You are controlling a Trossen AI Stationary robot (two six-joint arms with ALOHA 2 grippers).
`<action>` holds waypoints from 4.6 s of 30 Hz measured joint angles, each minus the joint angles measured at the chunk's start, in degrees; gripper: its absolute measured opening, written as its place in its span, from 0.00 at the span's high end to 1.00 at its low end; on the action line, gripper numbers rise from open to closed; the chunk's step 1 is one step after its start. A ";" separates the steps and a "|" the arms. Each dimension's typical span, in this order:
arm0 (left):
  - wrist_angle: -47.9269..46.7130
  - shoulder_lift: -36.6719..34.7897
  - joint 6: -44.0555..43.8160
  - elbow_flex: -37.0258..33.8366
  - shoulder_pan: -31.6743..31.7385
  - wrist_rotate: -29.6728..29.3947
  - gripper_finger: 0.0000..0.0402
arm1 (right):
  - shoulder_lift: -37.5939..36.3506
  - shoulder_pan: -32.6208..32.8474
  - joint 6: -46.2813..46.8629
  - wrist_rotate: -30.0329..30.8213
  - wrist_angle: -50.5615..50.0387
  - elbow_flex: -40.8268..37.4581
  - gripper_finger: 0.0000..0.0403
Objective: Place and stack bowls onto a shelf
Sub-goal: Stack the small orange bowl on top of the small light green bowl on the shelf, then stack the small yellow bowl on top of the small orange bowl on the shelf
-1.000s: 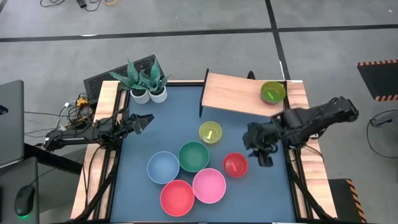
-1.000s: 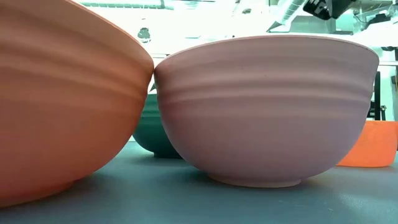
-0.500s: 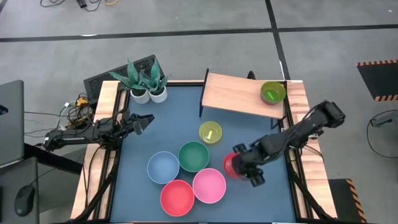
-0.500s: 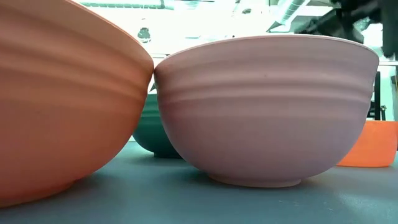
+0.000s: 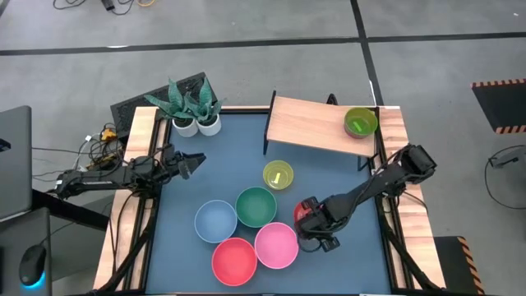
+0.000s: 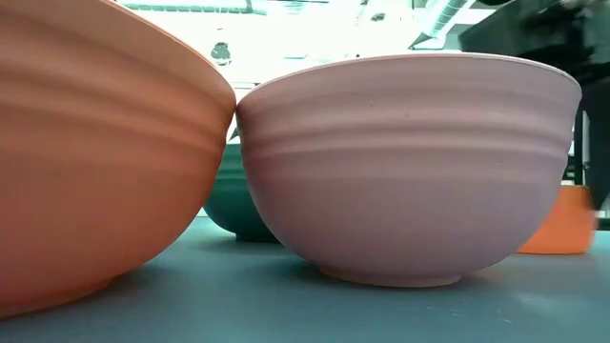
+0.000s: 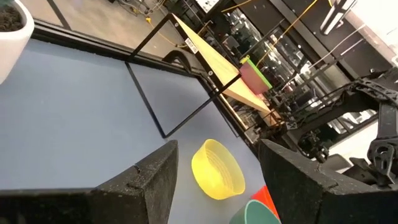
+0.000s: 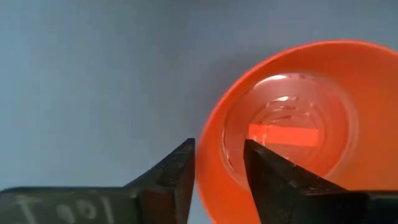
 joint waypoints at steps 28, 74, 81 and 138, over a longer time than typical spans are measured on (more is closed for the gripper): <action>0.00 1.35 -0.01 0.00 0.02 -0.12 0.48 | -29.80 -5.94 17.66 -10.05 1.32 -0.04 0.95; 0.04 1.35 -0.99 0.00 0.02 -1.64 0.48 | -27.12 -60.05 11.17 14.21 -44.12 24.46 0.95; 0.04 1.35 -0.96 0.00 0.02 -1.64 0.48 | -27.12 -64.18 9.24 12.65 -44.20 23.26 0.95; 0.04 1.34 0.10 0.00 0.01 -1.60 0.48 | -14.38 -34.97 -18.94 -11.17 -22.71 29.97 0.80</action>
